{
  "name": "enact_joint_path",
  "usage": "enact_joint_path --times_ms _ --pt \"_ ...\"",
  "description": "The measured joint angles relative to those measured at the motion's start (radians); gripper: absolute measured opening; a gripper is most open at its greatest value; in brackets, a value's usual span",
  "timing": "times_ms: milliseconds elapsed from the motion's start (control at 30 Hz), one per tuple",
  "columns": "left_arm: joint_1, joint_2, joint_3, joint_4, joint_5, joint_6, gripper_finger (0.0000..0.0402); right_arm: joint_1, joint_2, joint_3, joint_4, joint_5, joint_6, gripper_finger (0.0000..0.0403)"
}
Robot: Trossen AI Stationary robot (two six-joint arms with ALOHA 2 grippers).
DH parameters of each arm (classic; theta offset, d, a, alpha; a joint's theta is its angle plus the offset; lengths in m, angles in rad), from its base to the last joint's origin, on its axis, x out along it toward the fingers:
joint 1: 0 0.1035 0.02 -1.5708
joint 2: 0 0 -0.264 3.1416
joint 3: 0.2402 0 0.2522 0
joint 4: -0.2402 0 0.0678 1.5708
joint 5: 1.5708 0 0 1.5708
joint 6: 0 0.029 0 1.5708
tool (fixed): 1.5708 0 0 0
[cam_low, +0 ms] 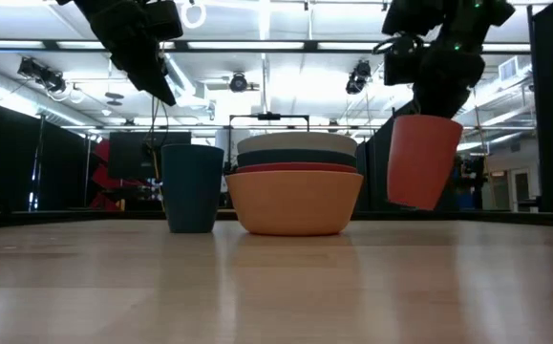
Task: Nest bowls inside each other
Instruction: Move the orange cup to the right of the stacked bowls
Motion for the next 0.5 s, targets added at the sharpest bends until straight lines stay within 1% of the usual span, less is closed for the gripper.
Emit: enact_joint_path --times_ms 500 --pt "0.0 0.0 0.0 0.0 -0.01 0.0 0.0078 -0.057 0.145 0.002 0.112 -0.132 -0.068 0.0"
